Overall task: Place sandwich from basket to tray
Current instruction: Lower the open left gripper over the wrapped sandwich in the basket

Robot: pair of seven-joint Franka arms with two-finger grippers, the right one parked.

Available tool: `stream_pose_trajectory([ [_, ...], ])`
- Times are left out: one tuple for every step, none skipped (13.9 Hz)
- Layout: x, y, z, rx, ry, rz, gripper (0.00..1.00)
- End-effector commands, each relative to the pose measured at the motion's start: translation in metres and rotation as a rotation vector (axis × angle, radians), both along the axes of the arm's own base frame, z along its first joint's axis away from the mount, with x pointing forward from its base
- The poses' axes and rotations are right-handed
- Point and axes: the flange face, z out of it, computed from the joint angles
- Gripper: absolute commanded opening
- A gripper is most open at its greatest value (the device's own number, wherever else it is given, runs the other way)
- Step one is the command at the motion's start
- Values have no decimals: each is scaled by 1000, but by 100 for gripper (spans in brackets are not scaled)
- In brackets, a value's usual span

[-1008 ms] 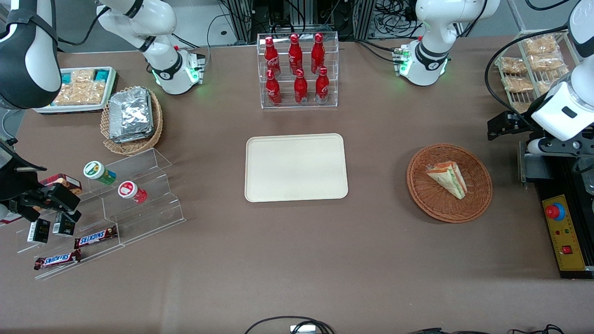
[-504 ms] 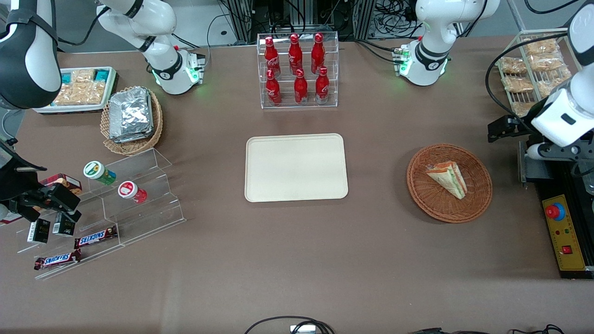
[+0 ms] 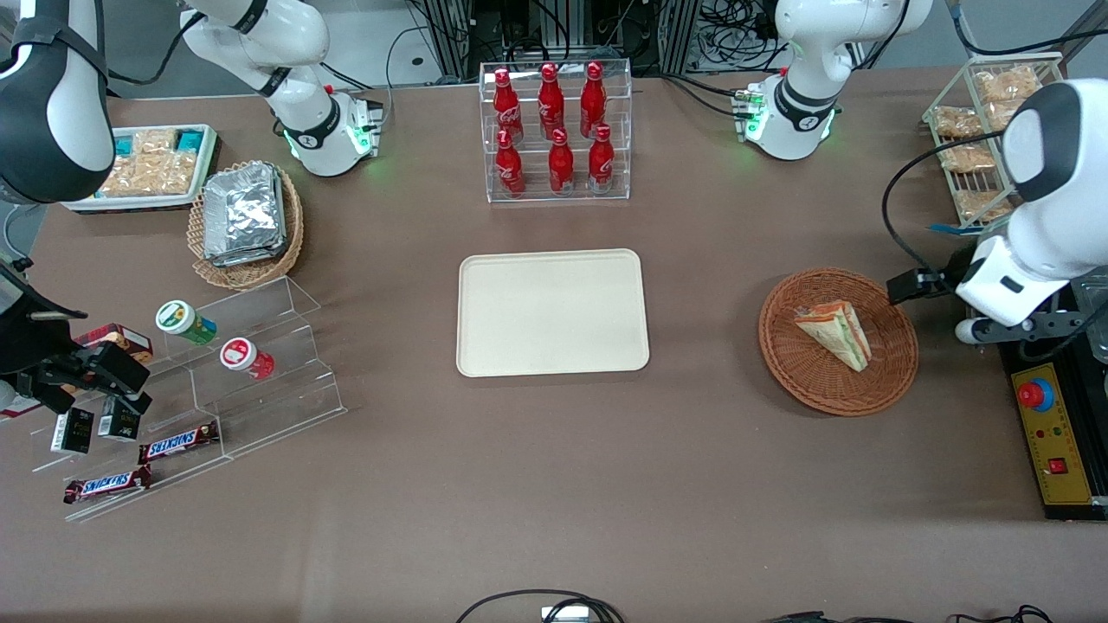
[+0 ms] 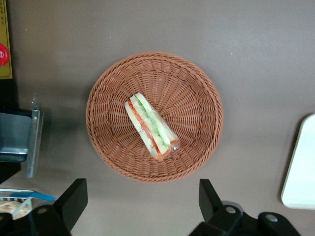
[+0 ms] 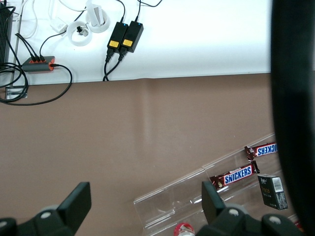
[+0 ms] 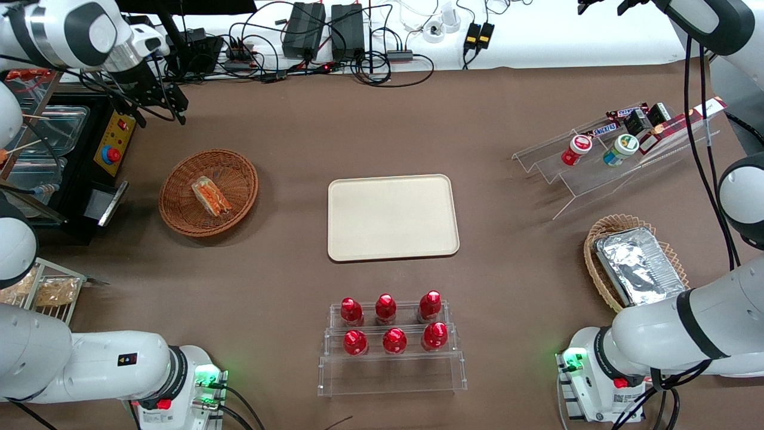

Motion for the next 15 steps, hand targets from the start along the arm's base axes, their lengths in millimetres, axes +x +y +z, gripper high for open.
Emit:
stream_pose_trajectory([
  [-22,-2,-28,22,-45,129,100],
  [-31,-2,-45,25,-64,165,100],
  [-40,-2,-62,26,-85,209,100],
  [-46,-2,-75,28,-99,258,100],
  [-48,-4,-87,30,-104,300,100],
  [-50,-4,-96,31,-113,346,100],
  [-55,-4,-108,30,-126,385,100],
  [-61,-5,-119,26,-148,420,100],
  [-65,-6,-131,21,-171,456,100],
  [-68,-7,-141,16,-187,488,100],
  [-71,-8,-151,12,-198,514,100],
  [-74,-8,-160,9,-205,531,100],
  [-76,-8,-169,7,-209,541,100],
  [-79,-9,-178,5,-212,552,100],
  [-81,-9,-187,1,-218,556,100],
])
